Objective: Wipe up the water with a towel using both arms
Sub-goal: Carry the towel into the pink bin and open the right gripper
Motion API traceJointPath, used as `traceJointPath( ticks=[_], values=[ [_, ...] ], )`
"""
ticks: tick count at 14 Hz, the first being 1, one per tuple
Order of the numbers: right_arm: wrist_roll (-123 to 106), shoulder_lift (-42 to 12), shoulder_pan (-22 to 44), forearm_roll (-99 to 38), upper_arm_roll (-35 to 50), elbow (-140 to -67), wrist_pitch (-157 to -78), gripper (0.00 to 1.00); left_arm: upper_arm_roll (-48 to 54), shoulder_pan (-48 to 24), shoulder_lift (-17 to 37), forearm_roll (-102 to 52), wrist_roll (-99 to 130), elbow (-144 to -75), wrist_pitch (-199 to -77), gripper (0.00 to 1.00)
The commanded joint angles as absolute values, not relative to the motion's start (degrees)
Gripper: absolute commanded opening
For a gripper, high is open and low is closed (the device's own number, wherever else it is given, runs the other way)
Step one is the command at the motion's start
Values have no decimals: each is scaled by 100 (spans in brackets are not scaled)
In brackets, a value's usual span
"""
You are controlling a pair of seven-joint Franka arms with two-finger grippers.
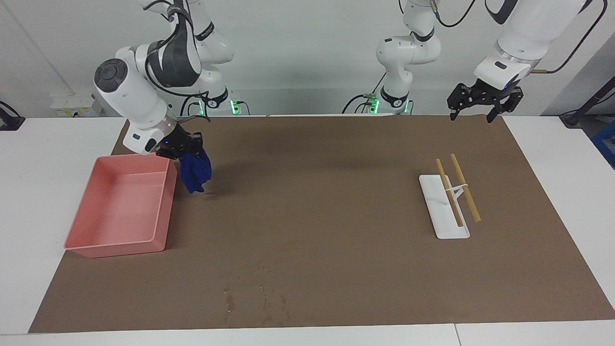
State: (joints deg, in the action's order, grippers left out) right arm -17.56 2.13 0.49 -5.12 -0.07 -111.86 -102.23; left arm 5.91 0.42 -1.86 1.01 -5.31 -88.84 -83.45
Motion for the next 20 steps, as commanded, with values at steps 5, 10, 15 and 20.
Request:
traceJointPath(
  ticks=[5,10,15,20],
  values=[
    [-4214,114,-982,676,44,-10476,-10465,0,580,53,-360,79,-475,-9079,-8385,100],
    [-5098,26,-1213,1143,53,-10739,-11644,0,580,53,-360,79,-475,-9079,-8385,100],
    [-5036,-167,-1274,1081,53,-11188,-12138,0,580,53,-360,79,-475,-9079,-8393,100],
    [-5019,-158,-1292,845,62,-11075,-11972,100,580,53,-360,79,-475,-9079,-8385,100]
  ],
)
